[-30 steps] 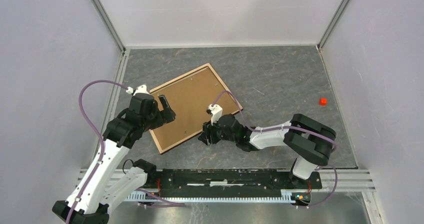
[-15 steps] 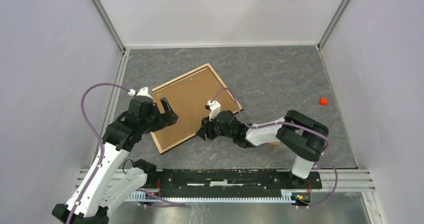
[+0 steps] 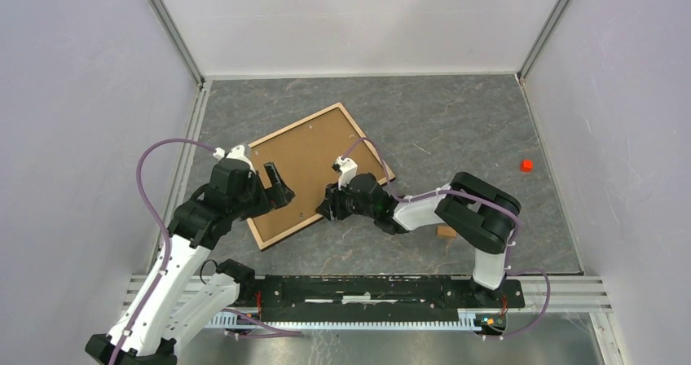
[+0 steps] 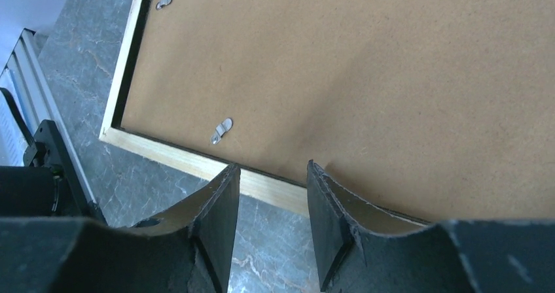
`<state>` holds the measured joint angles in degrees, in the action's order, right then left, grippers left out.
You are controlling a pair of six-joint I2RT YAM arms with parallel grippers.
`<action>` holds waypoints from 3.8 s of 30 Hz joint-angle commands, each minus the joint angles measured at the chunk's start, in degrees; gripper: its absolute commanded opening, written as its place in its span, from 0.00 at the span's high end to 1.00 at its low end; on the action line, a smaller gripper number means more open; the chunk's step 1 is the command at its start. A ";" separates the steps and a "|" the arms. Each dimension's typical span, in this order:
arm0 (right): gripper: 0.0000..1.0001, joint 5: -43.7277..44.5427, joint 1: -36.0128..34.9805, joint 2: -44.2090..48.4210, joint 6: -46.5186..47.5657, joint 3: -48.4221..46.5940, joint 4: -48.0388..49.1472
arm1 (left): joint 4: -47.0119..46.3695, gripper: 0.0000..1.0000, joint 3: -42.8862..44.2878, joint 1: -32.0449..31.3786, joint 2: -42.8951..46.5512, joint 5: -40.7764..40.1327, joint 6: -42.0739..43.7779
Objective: Put the photo into the frame
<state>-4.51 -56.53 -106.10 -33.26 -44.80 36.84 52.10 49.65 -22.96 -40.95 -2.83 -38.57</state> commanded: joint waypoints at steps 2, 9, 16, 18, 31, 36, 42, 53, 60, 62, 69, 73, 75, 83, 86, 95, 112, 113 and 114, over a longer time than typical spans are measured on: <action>0.49 1.40 0.19 -2.54 1.47 -3.50 -4.89 | -2.44 0.00 -1.00 0.28 -1.70 1.07 1.38; 0.29 0.85 0.28 11.40 11.83 -9.68 -20.20 | -4.91 0.00 -2.88 0.28 -4.52 0.70 0.06; 0.06 12.50 1.07 17.04 26.84 -13.70 -35.46 | -9.59 0.00 -2.94 0.35 -12.58 2.55 -4.09; 0.05 16.18 2.42 17.40 27.75 -13.14 -36.69 | -11.19 0.00 -3.73 0.40 -14.40 3.97 -5.02; 0.05 22.36 12.35 17.69 -15.82 2.11 -28.26 | -13.91 0.00 -7.68 7.49 -16.57 3.27 -6.15; 0.10 30.79 12.34 12.33 -23.73 -2.20 -36.67 | -13.44 0.00 -7.31 7.50 -17.05 5.86 -5.37; 0.16 38.87 11.76 9.08 -29.74 -2.25 -42.47 | -10.72 0.00 -6.89 7.49 -14.32 -0.46 -5.14; 0.61 43.73 11.82 8.97 -36.97 1.52 -48.93 | -11.51 0.00 -7.02 9.56 -15.35 -12.99 -6.64; 0.77 42.09 11.64 17.88 -40.15 11.93 -46.03 | -13.12 0.00 -7.01 22.18 -19.87 -17.99 -8.63; 0.77 41.98 11.37 20.87 -41.01 14.14 -45.49 | -16.08 0.00 -7.86 22.43 -21.80 -14.10 -8.00; 0.36 45.48 10.66 29.21 -28.92 14.49 -47.13 | -18.12 0.12 -7.13 22.78 -30.66 -9.88 -6.87; 0.17 41.03 11.45 37.72 5.22 15.81 -31.08 | -19.00 0.30 -8.81 22.87 -30.30 -9.38 -5.39; 0.02 36.43 12.10 38.93 17.85 13.46 -26.64 | -20.20 0.36 -9.47 22.87 -30.52 -7.56 -4.34; 0.02 25.66 17.30 21.91 37.21 -11.46 -30.47 | -16.10 0.45 -7.34 22.87 -36.47 -3.60 -1.65; 0.02 22.06 20.50 15.01 34.77 -19.96 -30.34 | -14.75 0.52 -7.46 22.87 -38.66 -2.87 -1.35; 0.02 7.83 25.67 4.19 33.52 -25.60 -26.09 | -12.57 0.22 -7.98 22.87 -33.44 -6.17 -1.37; 0.03 9.13 26.31 -3.85 28.90 -30.39 -36.46 | -15.80 0.60 -6.46 22.87 -41.59 -5.43 2.95; 0.04 8.85 26.37 -4.31 28.87 -30.56 -36.73 | -15.68 0.67 -5.63 22.87 -42.25 -5.38 3.82; 0.05 9.32 26.32 -4.71 28.65 -30.76 -38.49 | -15.13 0.70 -4.70 22.87 -43.19 -5.38 4.36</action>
<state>5.15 -30.44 -109.86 -2.50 -72.23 2.13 39.35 42.89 -0.01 -80.31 -6.04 -38.57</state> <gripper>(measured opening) 0.962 0.372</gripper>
